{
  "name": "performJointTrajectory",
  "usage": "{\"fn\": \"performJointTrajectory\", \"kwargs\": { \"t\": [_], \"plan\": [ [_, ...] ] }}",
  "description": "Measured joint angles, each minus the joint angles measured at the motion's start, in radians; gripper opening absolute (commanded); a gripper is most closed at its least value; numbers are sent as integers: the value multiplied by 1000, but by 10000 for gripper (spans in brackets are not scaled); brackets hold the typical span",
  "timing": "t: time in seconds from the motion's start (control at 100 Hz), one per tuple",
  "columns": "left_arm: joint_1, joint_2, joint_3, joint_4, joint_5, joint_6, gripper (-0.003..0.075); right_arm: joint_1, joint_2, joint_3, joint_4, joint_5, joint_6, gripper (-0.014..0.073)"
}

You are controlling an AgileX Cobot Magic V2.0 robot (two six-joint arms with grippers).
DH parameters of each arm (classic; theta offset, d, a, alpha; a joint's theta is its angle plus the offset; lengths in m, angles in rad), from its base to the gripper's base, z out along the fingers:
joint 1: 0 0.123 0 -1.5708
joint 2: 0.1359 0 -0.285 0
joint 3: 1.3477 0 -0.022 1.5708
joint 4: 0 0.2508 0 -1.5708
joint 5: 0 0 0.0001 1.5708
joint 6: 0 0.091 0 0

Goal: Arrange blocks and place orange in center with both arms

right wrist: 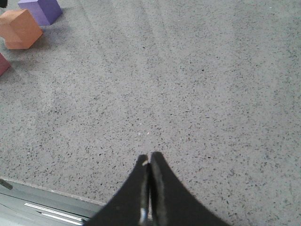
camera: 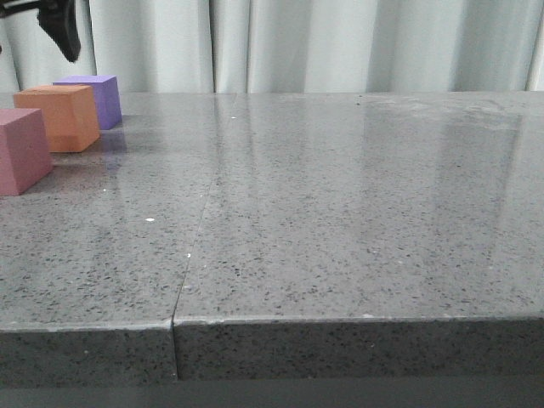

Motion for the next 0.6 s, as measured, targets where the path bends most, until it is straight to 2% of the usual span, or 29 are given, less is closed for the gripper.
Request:
{"fn": "performJointTrajectory", "kwargs": {
  "t": [0.2,0.3,0.6],
  "plan": [
    [0,-50,0,16,57,17,99,0,0,0,0,0,0,15],
    [0,-84,0,17,74,23,-22,0,0,0,0,0,0,15],
    [0,-230,64,21,85,23,-20,0,0,0,0,0,0,15]
  ]
}}
